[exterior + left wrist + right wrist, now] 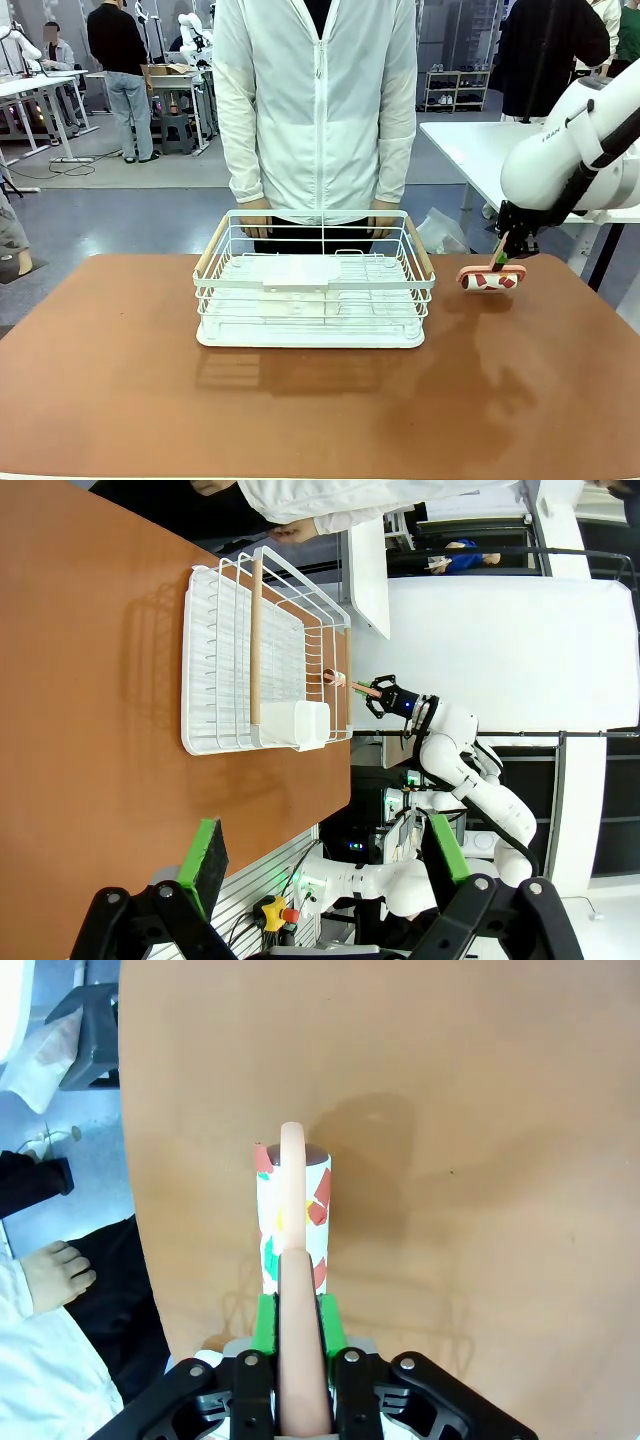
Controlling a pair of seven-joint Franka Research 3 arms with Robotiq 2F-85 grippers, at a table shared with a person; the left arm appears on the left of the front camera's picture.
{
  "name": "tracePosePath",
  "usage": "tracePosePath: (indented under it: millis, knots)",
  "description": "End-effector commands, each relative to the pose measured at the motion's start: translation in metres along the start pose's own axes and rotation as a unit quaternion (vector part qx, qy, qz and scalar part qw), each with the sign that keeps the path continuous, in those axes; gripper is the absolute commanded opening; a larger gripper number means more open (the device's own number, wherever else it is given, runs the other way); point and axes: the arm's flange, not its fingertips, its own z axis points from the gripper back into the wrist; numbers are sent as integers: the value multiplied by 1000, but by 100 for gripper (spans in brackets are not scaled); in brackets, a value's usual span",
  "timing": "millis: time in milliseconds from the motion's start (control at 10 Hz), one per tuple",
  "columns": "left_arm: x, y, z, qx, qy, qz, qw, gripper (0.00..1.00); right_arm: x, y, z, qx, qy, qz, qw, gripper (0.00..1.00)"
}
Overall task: Clean the table.
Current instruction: Place the Lint Roller down when the Dish drying rack is positioned in the middle of the table.
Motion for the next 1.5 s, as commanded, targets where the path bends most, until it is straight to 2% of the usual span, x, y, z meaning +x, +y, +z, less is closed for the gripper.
tracePosePath:
  millis: [0,300,500,700,800,1200,1400]
  knots:
    - [-2,0,3,-4,0,-2,1000,100,-2,-15,4,18,13,-9,1000,21]
    - [-2,0,3,-4,0,-2,1000,100,-5,-16,2,0,30,-5,1000,21]
    - [-2,0,3,-4,0,-2,1000,100,-6,-17,4,-21,31,-1,999,53]
    - [-2,0,3,-4,0,-2,1000,100,-8,-20,8,-31,26,-1,999,90]
    - [-2,0,3,-4,0,-2,1000,100,-9,-21,12,-55,22,-1,998,100]
    - [-2,0,3,-4,0,-2,1000,100,-15,-21,45,-155,33,19,987,100]
    - [-2,0,3,-4,0,-2,1000,100,-16,-16,55,-176,23,18,984,100]
